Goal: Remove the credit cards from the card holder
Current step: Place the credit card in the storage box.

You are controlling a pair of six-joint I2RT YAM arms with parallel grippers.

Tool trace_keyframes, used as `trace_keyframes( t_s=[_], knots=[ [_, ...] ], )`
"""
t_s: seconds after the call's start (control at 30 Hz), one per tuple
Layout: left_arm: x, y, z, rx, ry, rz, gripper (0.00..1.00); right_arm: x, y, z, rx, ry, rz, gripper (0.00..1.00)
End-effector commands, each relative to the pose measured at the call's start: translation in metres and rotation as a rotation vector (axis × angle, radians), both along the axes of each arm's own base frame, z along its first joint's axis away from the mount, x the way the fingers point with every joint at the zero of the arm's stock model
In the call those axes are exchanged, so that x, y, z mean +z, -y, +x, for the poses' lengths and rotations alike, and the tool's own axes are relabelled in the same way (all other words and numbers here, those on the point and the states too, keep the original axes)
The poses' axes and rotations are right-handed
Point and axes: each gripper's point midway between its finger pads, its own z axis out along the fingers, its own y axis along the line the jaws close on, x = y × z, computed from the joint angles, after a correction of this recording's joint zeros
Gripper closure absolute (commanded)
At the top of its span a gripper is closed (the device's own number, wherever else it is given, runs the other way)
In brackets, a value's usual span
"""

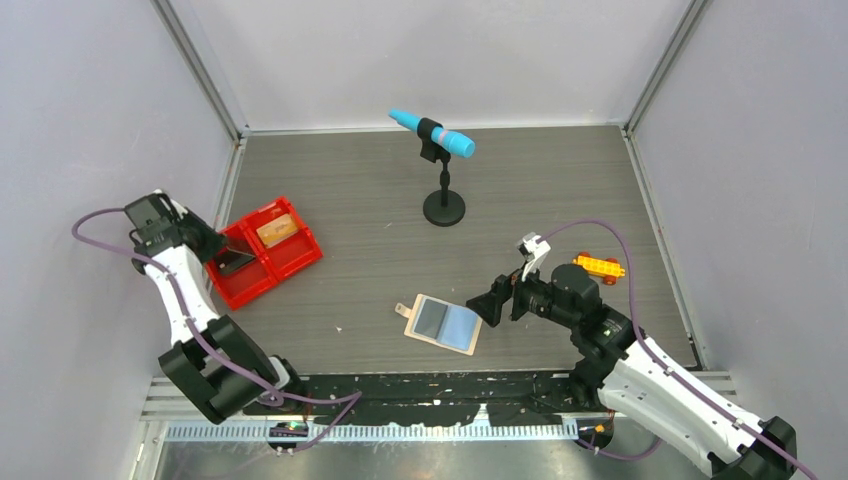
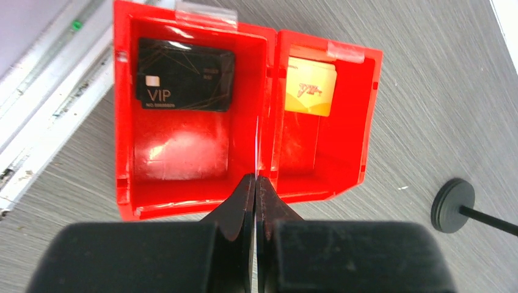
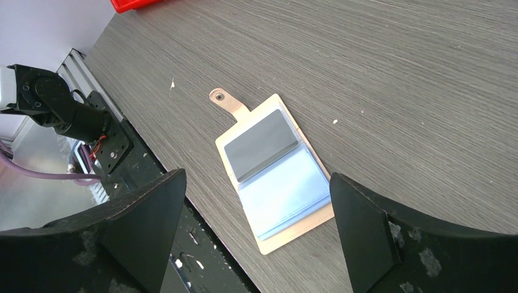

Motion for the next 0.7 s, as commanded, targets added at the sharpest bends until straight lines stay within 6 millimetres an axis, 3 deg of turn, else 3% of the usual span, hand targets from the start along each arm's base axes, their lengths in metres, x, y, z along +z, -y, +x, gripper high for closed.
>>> trace_keyframes(
  t_s=[0.0,0.67],
  knots=[
    [0.016,-0.025,-0.002,0.02,-0.003,0.09,1.0,0.012,-0.003,0.003,0.021,0.058,0.016,0.05],
    [-0.004,-0.041,0.031,-0.081,0.033,0.09,1.0,0.009,0.004,0.007,0.011,0.084,-0.049,0.05]
  ],
)
